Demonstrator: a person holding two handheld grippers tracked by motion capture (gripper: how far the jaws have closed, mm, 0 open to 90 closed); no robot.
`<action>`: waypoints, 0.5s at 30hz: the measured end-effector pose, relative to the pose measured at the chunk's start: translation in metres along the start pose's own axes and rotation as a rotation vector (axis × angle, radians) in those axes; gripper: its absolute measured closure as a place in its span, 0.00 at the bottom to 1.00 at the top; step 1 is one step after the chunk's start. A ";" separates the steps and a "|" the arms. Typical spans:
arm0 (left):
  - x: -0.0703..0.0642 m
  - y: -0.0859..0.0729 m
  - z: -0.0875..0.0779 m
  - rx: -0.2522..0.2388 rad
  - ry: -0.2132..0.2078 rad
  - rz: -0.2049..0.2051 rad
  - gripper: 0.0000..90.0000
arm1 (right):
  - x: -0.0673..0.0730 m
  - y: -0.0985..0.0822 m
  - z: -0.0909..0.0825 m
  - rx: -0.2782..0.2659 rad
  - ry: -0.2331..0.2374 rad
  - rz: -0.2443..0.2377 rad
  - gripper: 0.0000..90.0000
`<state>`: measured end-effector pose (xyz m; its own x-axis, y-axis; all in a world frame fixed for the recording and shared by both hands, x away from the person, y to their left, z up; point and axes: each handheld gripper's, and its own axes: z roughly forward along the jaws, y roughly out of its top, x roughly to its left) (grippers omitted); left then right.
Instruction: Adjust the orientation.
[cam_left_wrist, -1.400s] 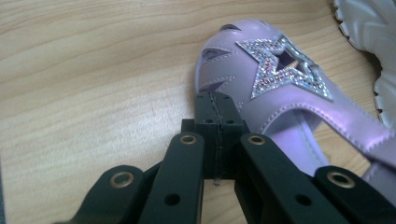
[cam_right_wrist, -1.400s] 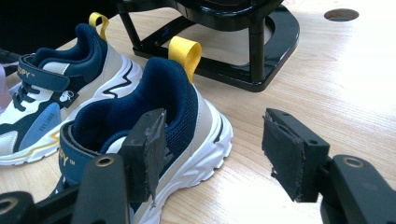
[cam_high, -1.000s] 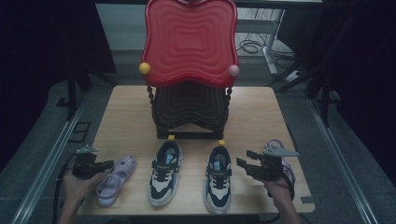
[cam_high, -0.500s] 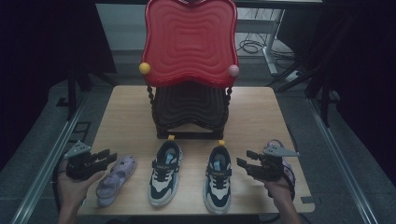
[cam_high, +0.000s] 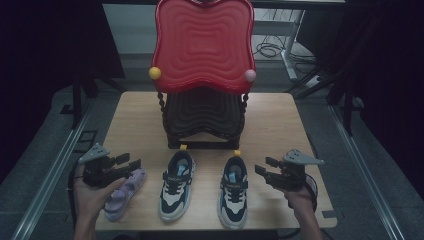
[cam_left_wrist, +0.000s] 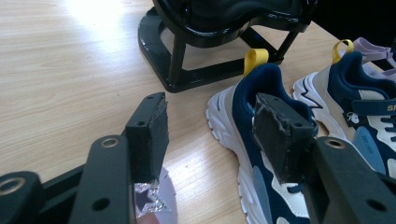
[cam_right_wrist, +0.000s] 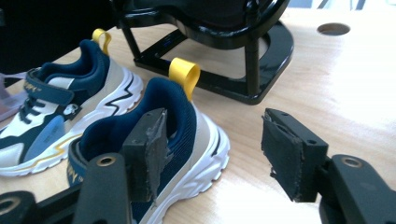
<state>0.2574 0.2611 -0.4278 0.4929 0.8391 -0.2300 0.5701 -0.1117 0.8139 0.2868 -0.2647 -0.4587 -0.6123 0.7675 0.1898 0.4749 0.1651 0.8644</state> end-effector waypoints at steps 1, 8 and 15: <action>-0.001 0.001 0.001 0.000 -0.006 -0.003 0.49 | 0.000 0.000 0.000 0.000 0.000 0.000 0.46; -0.005 -0.002 0.009 0.006 -0.027 0.027 0.48 | -0.004 0.000 -0.007 -0.004 0.010 0.006 0.51; -0.016 -0.006 0.015 0.010 -0.054 0.050 0.45 | -0.017 -0.010 -0.024 0.024 -0.011 -0.009 0.56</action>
<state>0.2559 0.2401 -0.4372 0.5555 0.8024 -0.2182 0.5506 -0.1582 0.8196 0.2775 -0.2939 -0.4594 -0.6099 0.7725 0.1767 0.4844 0.1869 0.8547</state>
